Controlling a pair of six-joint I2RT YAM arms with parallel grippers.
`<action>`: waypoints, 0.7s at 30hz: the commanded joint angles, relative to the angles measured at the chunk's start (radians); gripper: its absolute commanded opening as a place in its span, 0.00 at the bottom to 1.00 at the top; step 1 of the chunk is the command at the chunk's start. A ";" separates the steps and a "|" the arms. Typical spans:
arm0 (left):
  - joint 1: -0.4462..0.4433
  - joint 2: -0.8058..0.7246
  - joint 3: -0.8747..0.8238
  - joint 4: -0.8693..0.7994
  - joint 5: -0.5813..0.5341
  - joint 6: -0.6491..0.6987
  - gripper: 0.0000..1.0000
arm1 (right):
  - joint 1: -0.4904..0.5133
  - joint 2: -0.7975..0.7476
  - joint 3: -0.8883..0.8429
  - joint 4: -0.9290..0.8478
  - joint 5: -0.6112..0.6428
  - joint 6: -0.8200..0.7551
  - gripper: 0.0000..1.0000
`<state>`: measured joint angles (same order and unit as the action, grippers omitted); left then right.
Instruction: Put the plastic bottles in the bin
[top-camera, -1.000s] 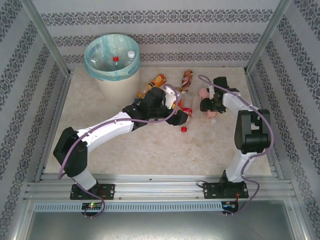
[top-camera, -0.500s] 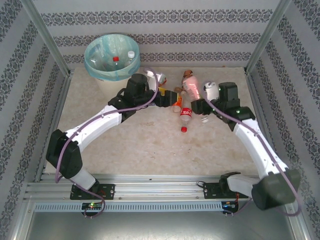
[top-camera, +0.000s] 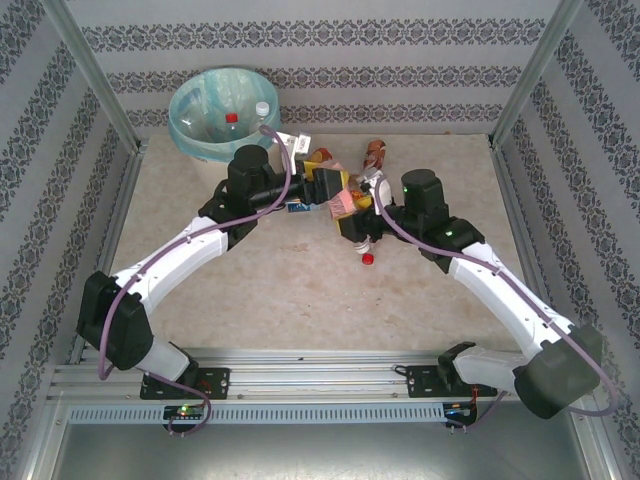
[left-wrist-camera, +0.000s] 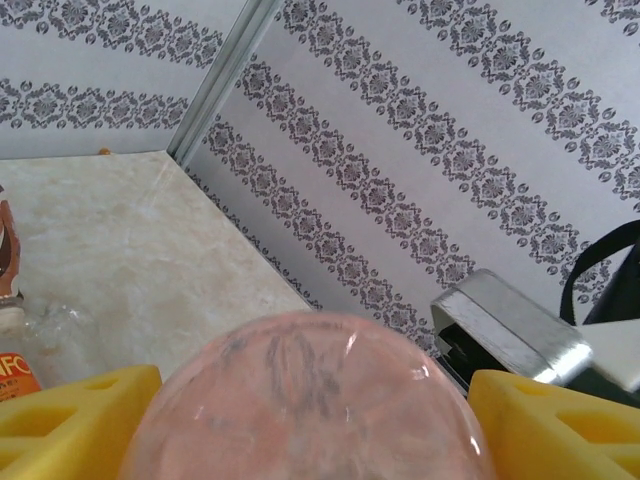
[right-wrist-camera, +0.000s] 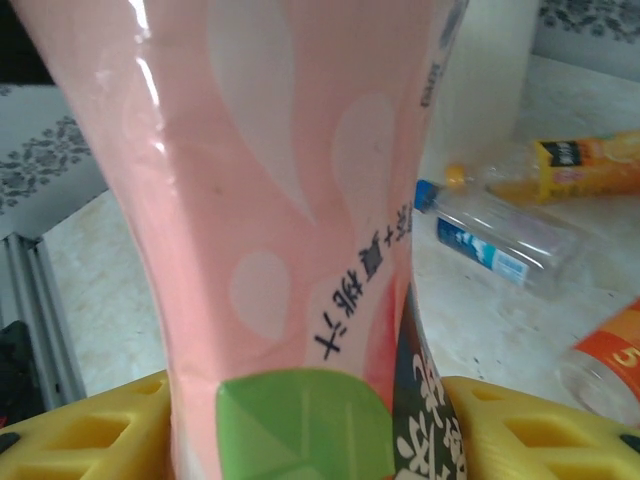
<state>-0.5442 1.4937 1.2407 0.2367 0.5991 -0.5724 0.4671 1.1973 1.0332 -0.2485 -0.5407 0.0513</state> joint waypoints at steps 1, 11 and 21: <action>-0.013 -0.059 -0.013 -0.004 -0.011 0.021 0.81 | 0.021 -0.005 0.032 0.106 -0.036 0.020 0.59; -0.014 -0.112 -0.043 0.002 -0.016 0.025 0.58 | 0.054 -0.031 0.025 0.151 0.028 0.050 0.69; 0.064 -0.164 0.096 -0.125 -0.231 0.125 0.53 | 0.076 -0.118 0.029 0.149 0.171 0.068 0.98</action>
<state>-0.5274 1.3640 1.2514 0.1463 0.4625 -0.5114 0.5331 1.1164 1.0344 -0.1246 -0.4313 0.1070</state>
